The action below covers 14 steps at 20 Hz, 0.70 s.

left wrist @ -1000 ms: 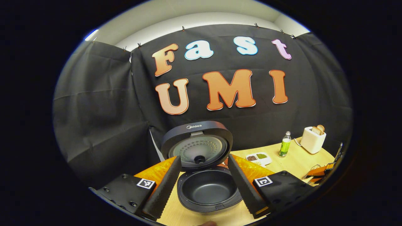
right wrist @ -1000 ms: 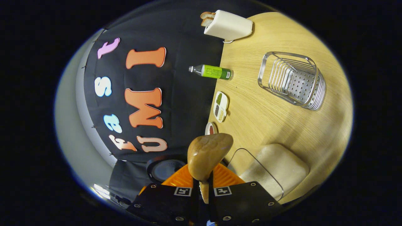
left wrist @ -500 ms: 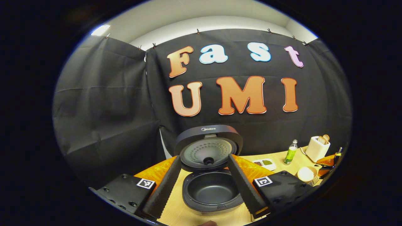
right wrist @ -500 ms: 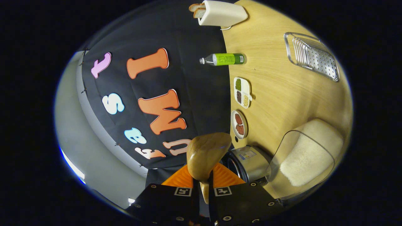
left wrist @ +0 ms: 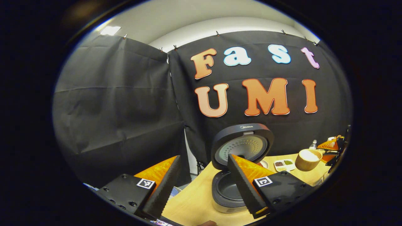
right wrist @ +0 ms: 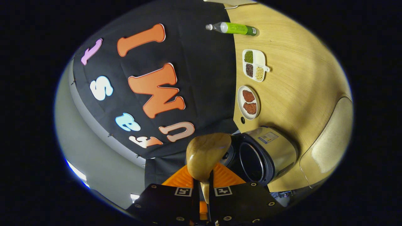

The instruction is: Close the left gripper, press the button to open the rice cooker; take a wooden spoon from the chopstick holder with the right hand, scoop a spoonful of rice and pour it into the rice cooker, then put the wooden spoon back into the chopstick holder.

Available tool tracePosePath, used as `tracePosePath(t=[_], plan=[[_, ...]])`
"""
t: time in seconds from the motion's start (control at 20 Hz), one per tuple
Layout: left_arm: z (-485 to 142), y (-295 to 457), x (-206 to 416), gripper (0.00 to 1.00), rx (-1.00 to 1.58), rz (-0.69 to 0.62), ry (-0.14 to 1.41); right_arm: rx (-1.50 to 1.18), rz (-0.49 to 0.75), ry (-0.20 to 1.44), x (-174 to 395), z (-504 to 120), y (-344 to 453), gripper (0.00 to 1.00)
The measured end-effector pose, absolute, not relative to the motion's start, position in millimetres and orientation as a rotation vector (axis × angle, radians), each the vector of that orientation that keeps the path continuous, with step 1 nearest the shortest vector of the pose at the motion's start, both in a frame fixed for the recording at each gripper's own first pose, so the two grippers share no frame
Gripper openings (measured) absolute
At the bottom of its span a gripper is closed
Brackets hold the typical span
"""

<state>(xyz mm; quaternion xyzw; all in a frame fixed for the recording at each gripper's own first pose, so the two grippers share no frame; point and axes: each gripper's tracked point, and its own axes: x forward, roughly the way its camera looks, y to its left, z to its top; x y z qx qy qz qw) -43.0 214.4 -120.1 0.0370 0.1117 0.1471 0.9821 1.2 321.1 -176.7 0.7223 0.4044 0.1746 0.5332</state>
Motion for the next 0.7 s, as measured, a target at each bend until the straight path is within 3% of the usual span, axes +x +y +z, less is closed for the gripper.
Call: tracePosePath(t=[0.15, 0.2, 0.3, 0.35, 0.4, 0.7], plan=[[-118.4, 225.0, -37.4, 0.99, 0.127, 0.33, 0.201, 1.701, 0.45, 0.984, 9.4, -165.4, 350.5, 0.12], [-115.5, 228.8, -39.7, 0.92, 0.143, 0.341, 0.192, 1.678, 0.455, 0.994, 12.0, -166.1, 359.4, 0.11], [-112.0, 231.4, -45.5, 0.92, 0.164, 0.356, 0.182, 1.615, 0.465, 1.002, 15.6, -167.9, 375.4, 0.11], [-113.9, 231.9, -47.7, 0.99, 0.165, 0.356, 0.181, 1.592, 0.471, 1.001, 17.8, -166.7, 383.9, 0.11], [-115.2, 232.2, -47.7, 1.0, 0.162, 0.356, 0.182, 1.57, 0.477, 1.005, 21.1, -167.6, 392.0, 0.12], [-123.9, 256.6, -54.8, 0.96, 0.16, 0.376, 0.21, 1.373, 0.465, 0.952, 35.7, -171.5, 418.6, 0.11]])
